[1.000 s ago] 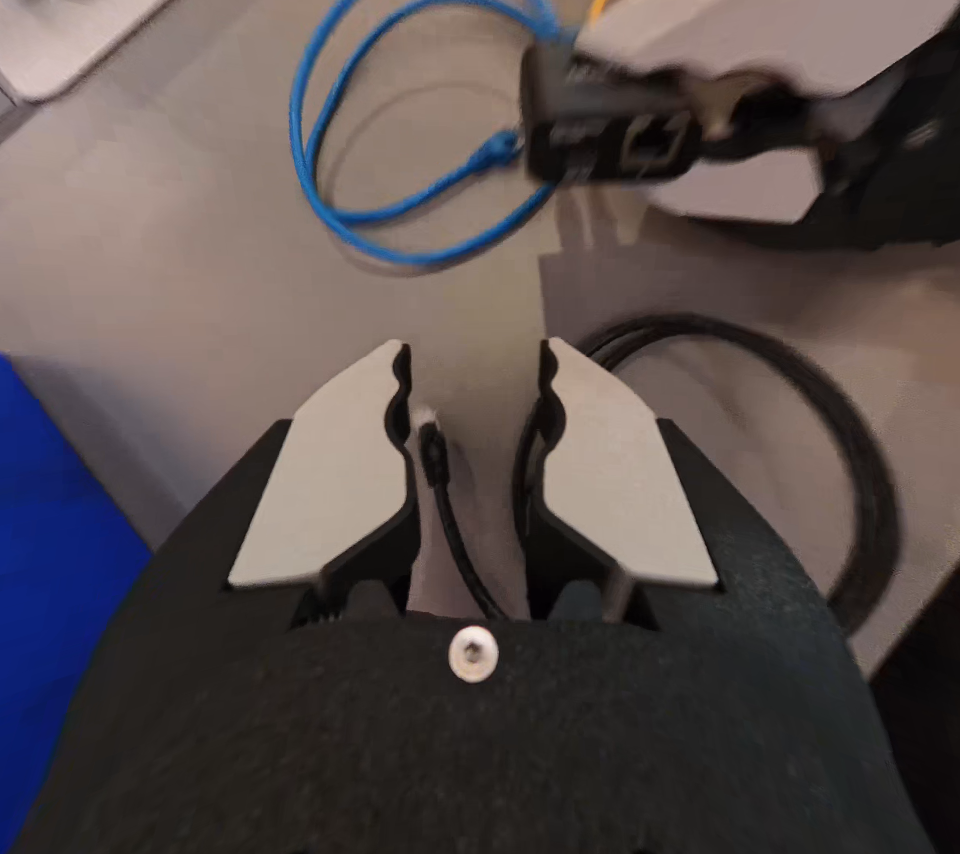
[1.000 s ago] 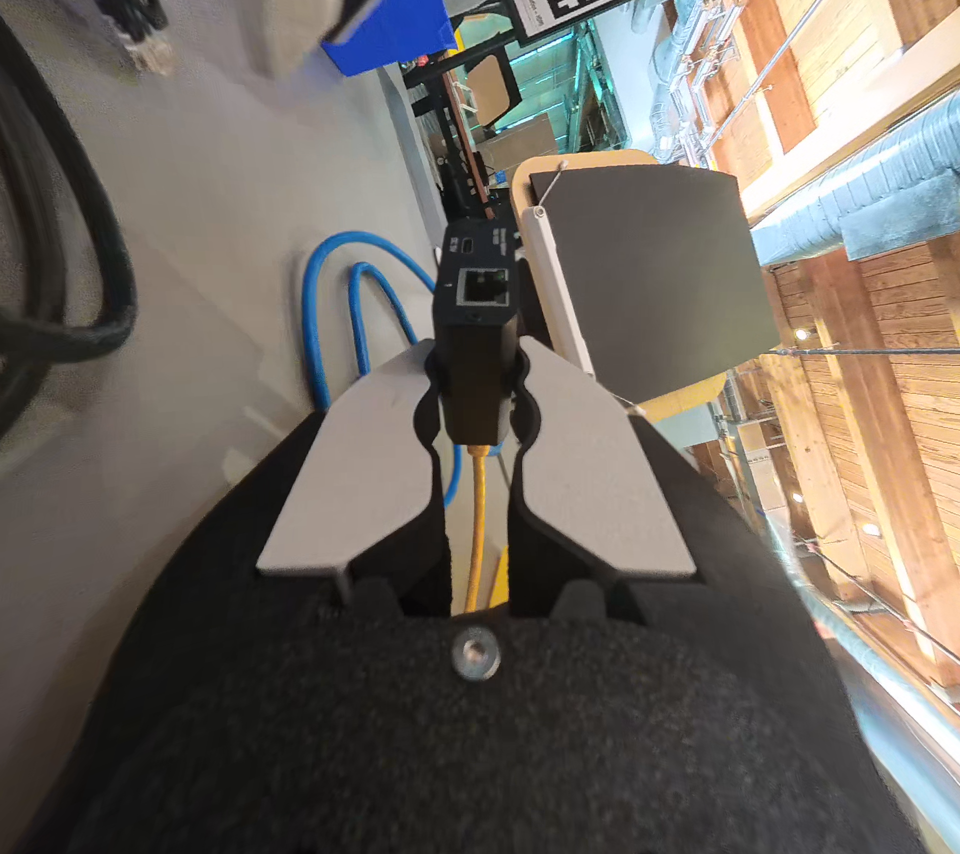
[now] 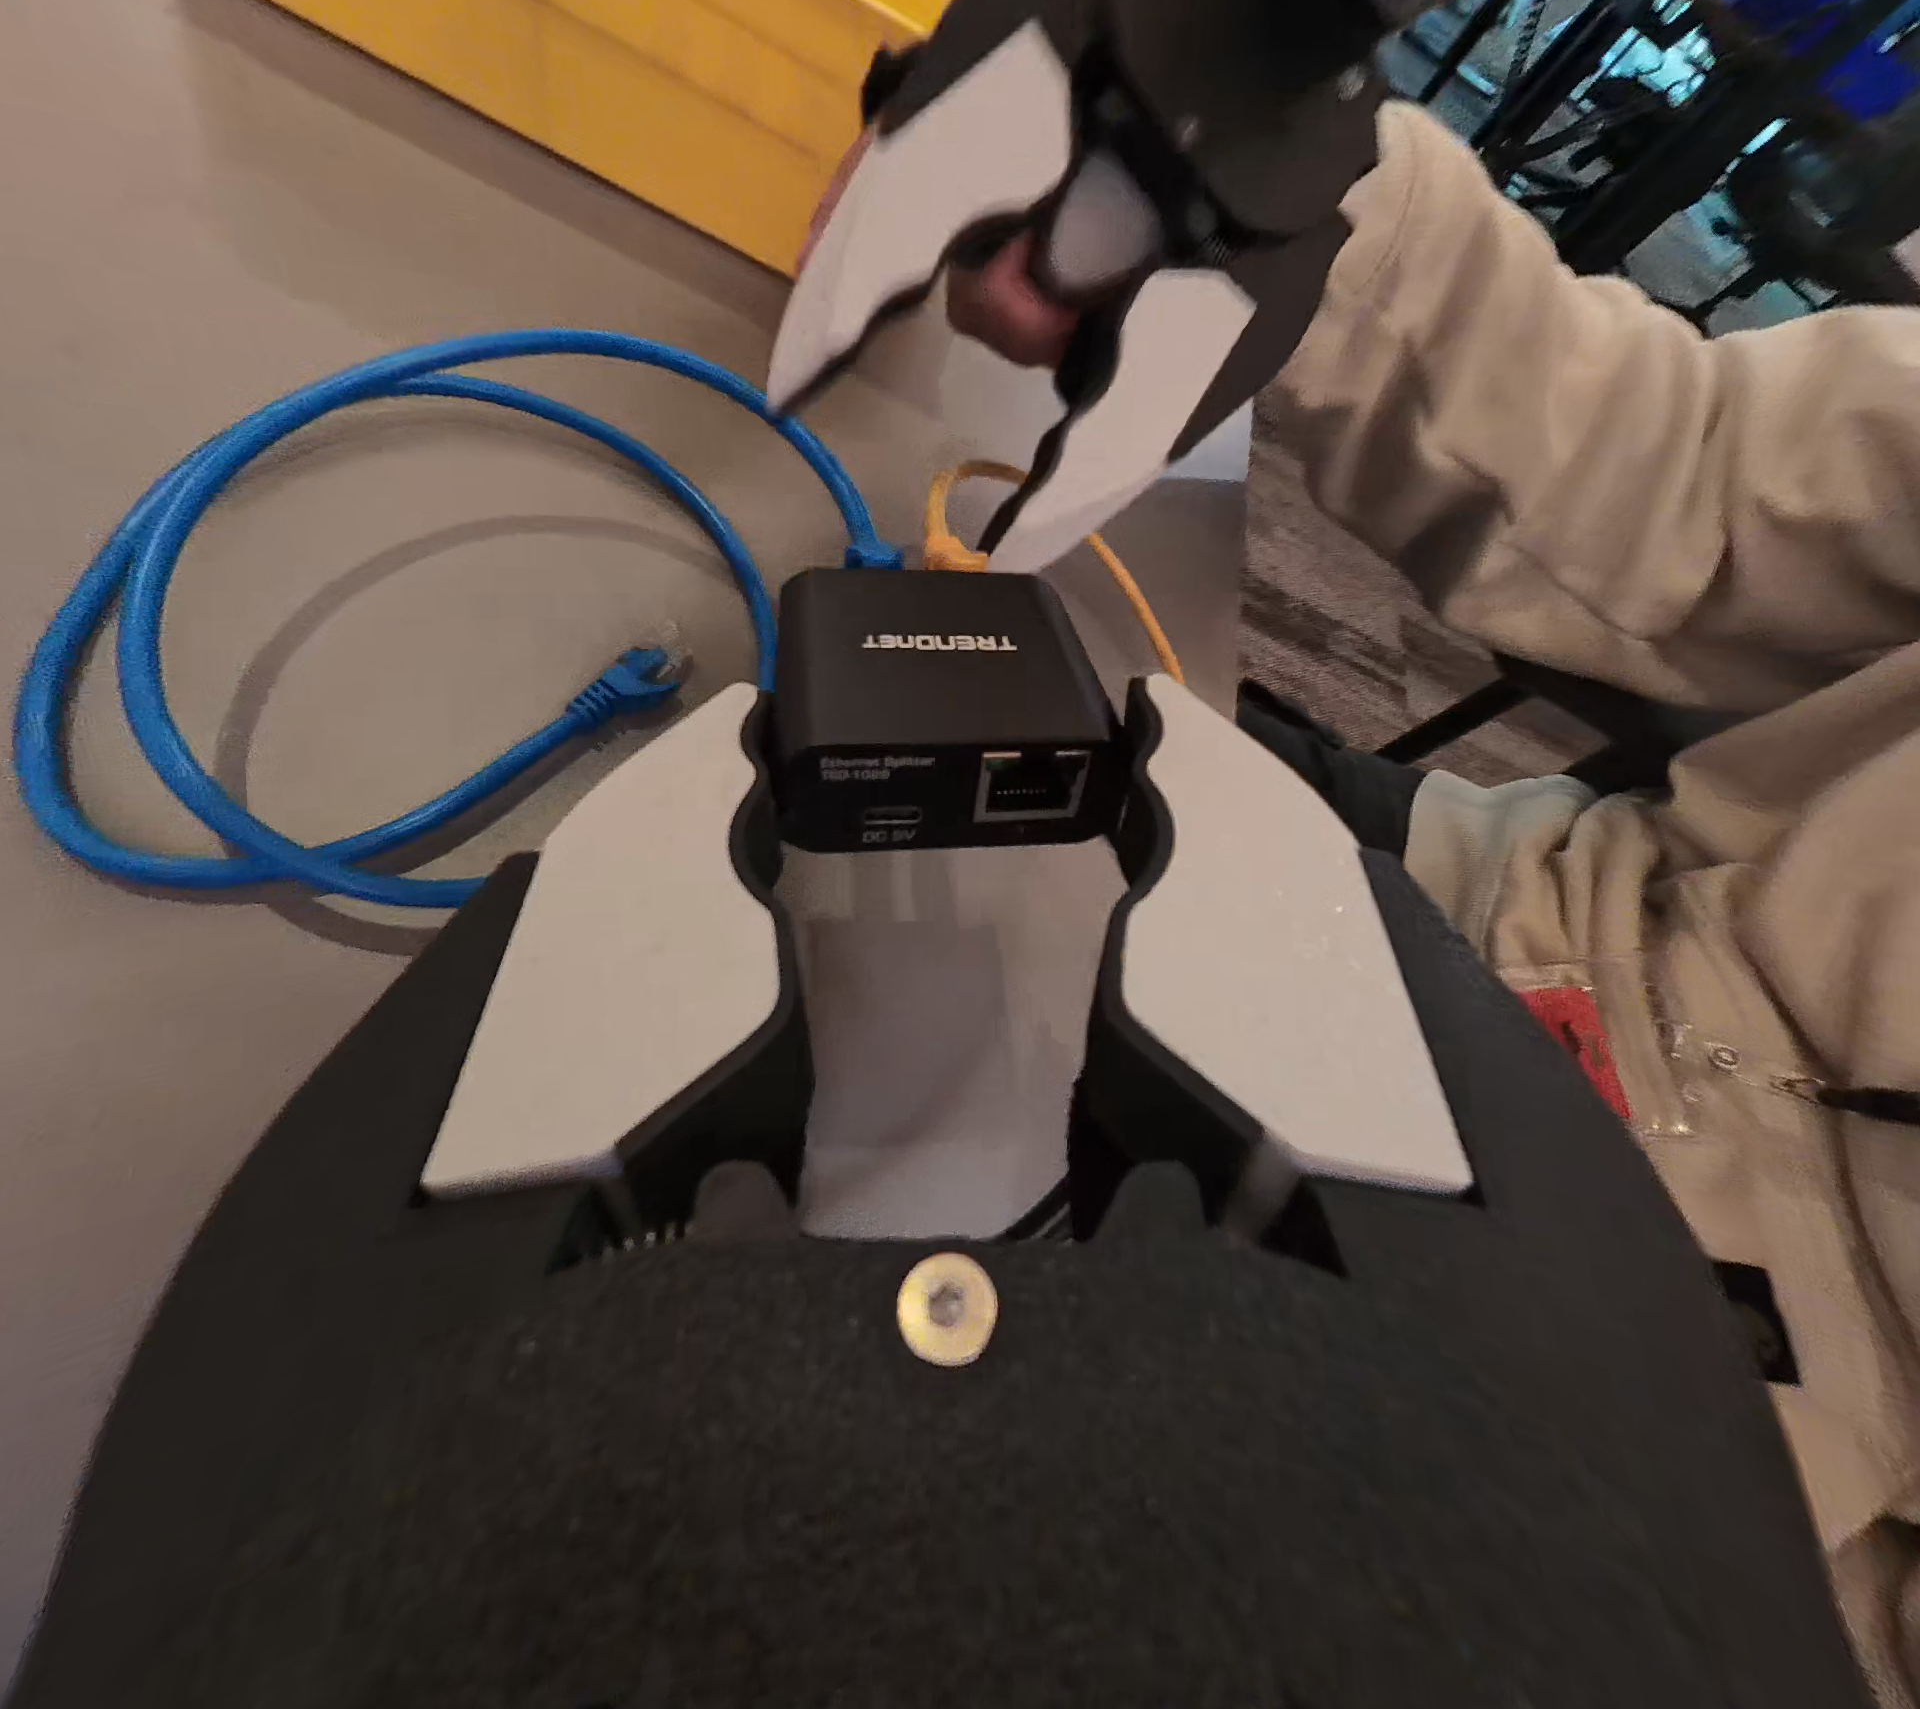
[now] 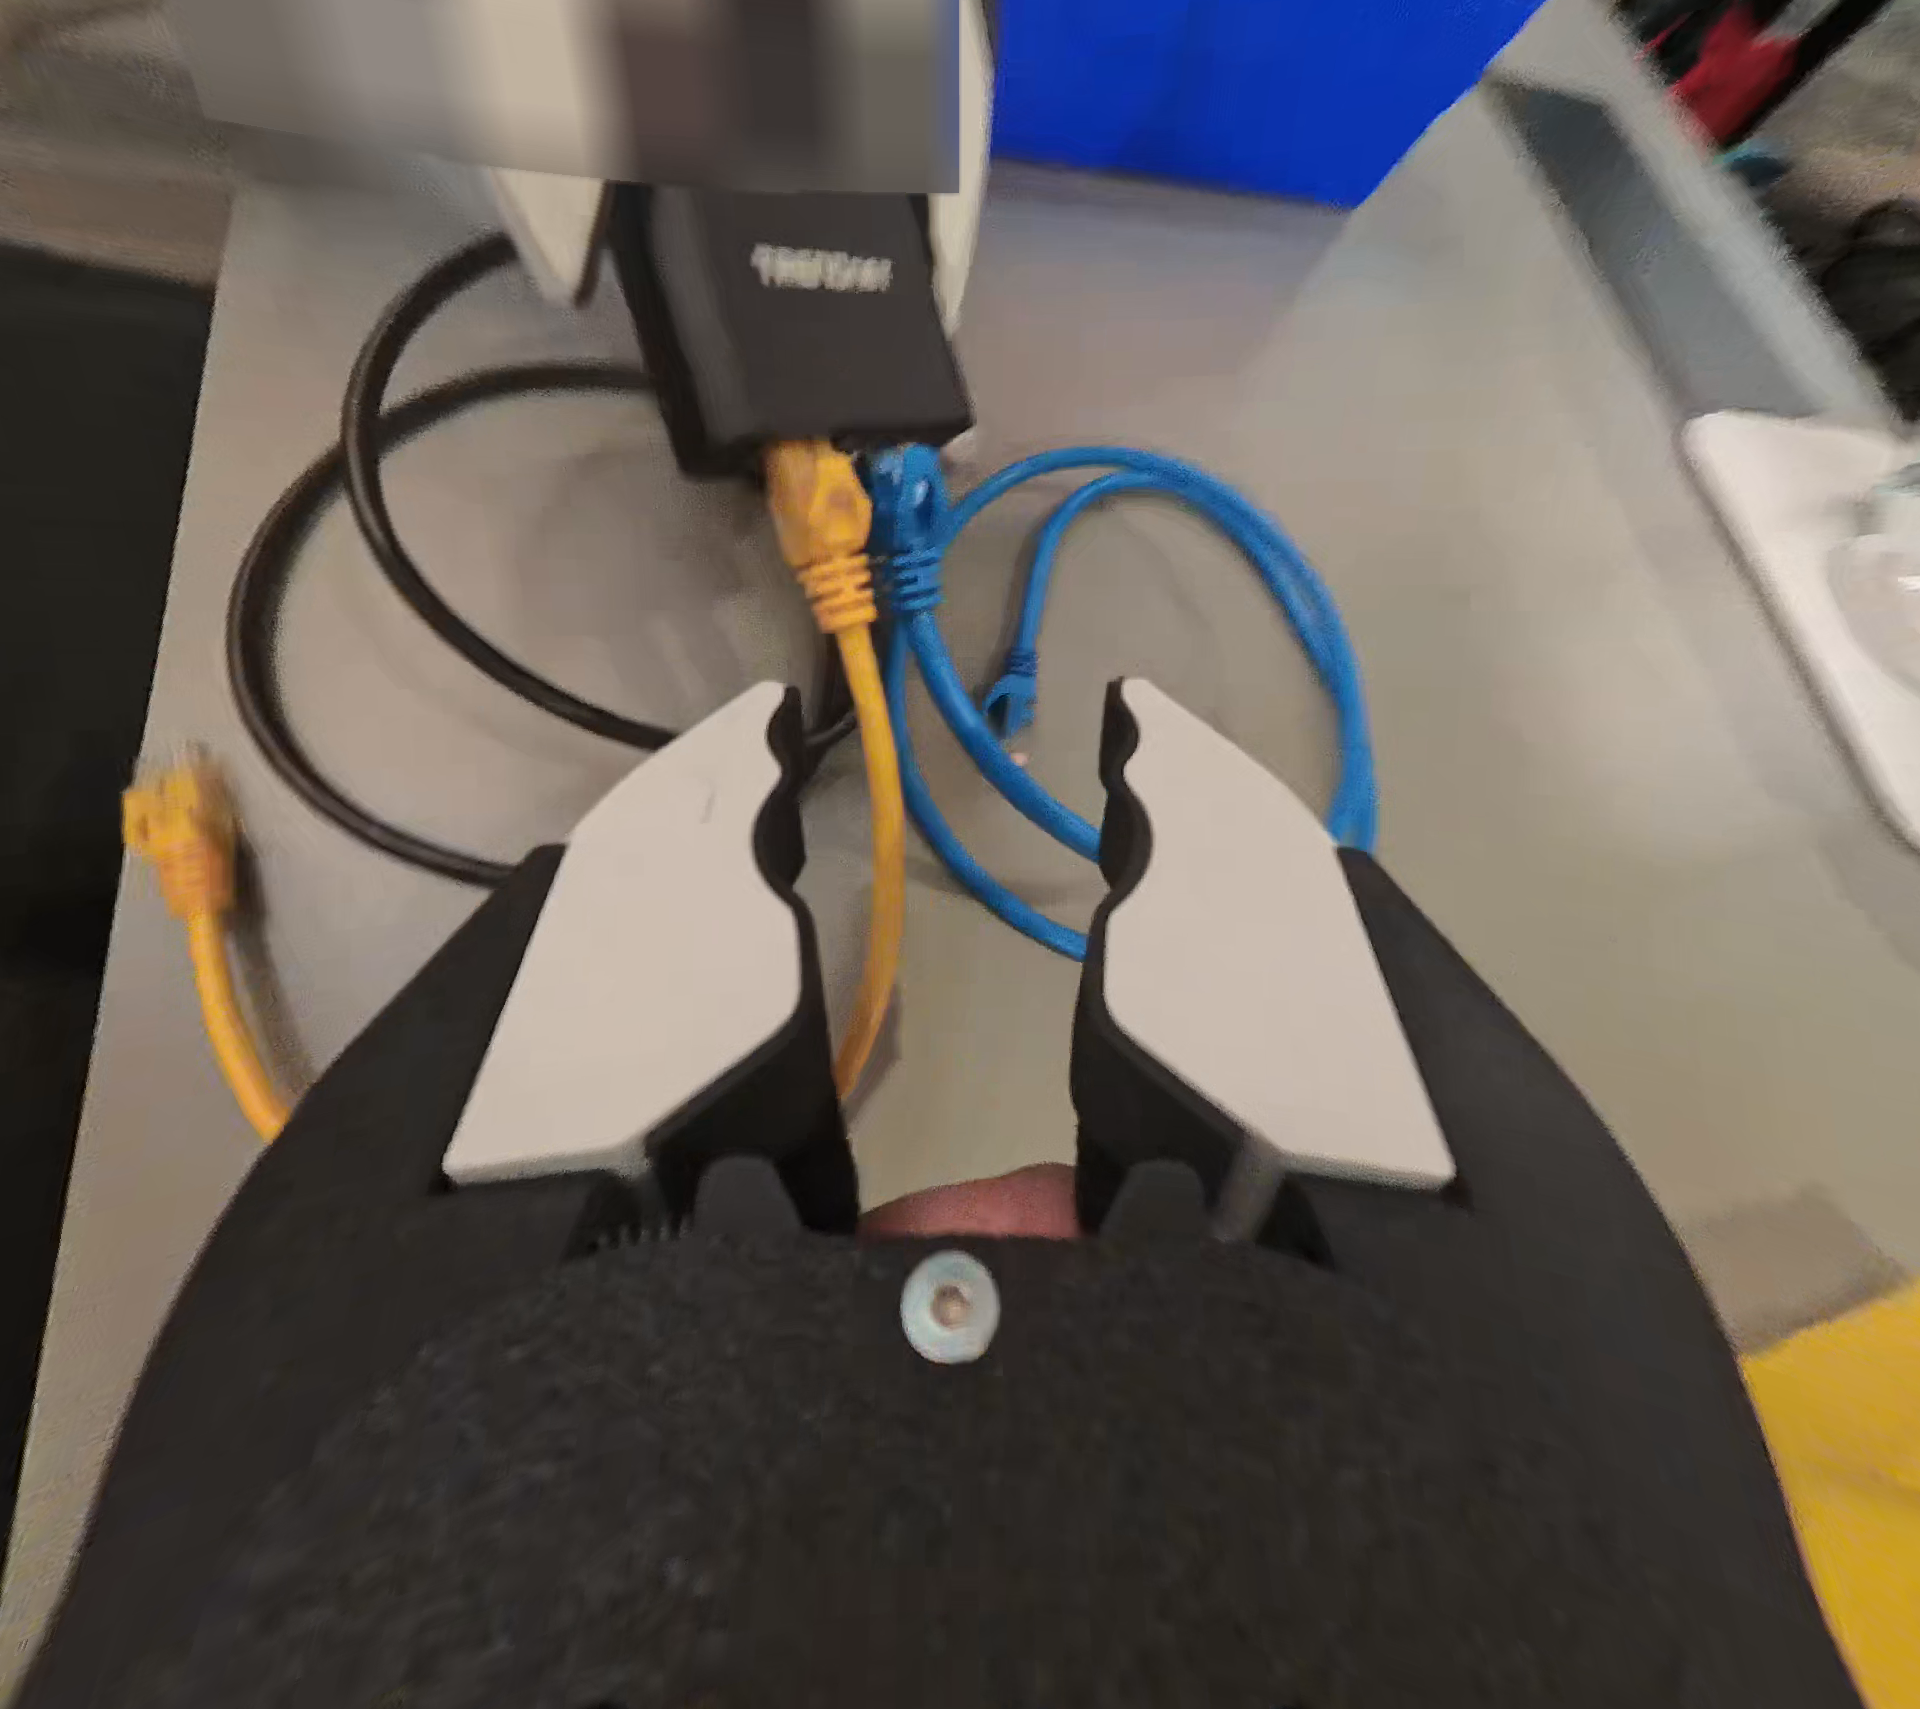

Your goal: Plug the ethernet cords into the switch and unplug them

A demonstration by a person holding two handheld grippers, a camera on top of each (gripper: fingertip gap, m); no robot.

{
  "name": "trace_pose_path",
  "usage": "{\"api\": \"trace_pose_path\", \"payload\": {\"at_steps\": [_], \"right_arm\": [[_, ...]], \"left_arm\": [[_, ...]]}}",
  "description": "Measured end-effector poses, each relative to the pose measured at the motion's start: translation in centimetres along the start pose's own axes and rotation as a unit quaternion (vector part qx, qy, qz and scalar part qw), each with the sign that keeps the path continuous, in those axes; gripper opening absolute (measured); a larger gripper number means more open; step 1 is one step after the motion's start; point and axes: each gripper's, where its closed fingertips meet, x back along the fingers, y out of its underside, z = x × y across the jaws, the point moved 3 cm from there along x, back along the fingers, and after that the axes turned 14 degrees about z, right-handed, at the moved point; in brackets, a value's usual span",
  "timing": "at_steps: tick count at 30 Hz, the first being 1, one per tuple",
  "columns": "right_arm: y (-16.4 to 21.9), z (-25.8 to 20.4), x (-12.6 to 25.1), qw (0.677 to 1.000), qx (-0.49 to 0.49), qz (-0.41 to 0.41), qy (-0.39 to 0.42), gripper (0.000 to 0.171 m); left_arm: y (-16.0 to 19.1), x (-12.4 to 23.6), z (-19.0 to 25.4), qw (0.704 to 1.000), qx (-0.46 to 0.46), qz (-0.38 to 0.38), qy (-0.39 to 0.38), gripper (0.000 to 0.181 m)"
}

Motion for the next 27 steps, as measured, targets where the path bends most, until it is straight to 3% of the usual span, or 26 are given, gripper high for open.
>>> {"api": "trace_pose_path", "payload": {"at_steps": [2, 3, 5, 8, 10, 14, 18, 27], "right_arm": [[1.5, -0.7, -1.0, 0.999, 0.003, -0.037, -0.033, 0.037], [1.8, -1.0, -1.3, 0.998, 0.002, -0.038, -0.041, 0.022], [2.3, -1.4, -1.5, 0.998, -0.019, -0.031, -0.047, 0.007], [2.2, -0.7, -1.2, 0.999, -0.029, -0.03, -0.017, 0.007], [2.0, -0.1, -0.7, 0.998, -0.033, -0.057, 0.002, 0.007], [0.9, 0.0, -0.1, 0.994, -0.031, -0.106, 0.022, 0.006], [-0.1, -0.3, -0.1, 0.991, -0.003, -0.132, 0.029, 0.005], [-1.6, -1.3, 0.0, 0.993, 0.009, -0.118, 0.016, 0.005]], "left_arm": [[-0.1, -0.2, 0.2, 1.0, 0.004, 0.003, 0.006, 0.063], [0.2, -0.2, 0.2, 1.0, -0.002, -0.005, 0.003, 0.063], [0.6, -0.2, 0.1, 1.0, -0.009, -0.019, -0.002, 0.063], [0.3, -0.1, -0.6, 0.998, -0.046, -0.017, -0.045, 0.061], [0.1, 0.1, -1.3, 0.982, -0.138, -0.052, -0.115, 0.071], [-1.4, 0.6, -0.9, 0.89, -0.374, -0.115, -0.235, 0.062], [-2.0, 0.5, -0.5, 0.789, -0.516, -0.158, -0.292, 0.055], [0.6, -0.4, -2.3, 0.719, -0.581, -0.23, -0.305, 0.047]]}}
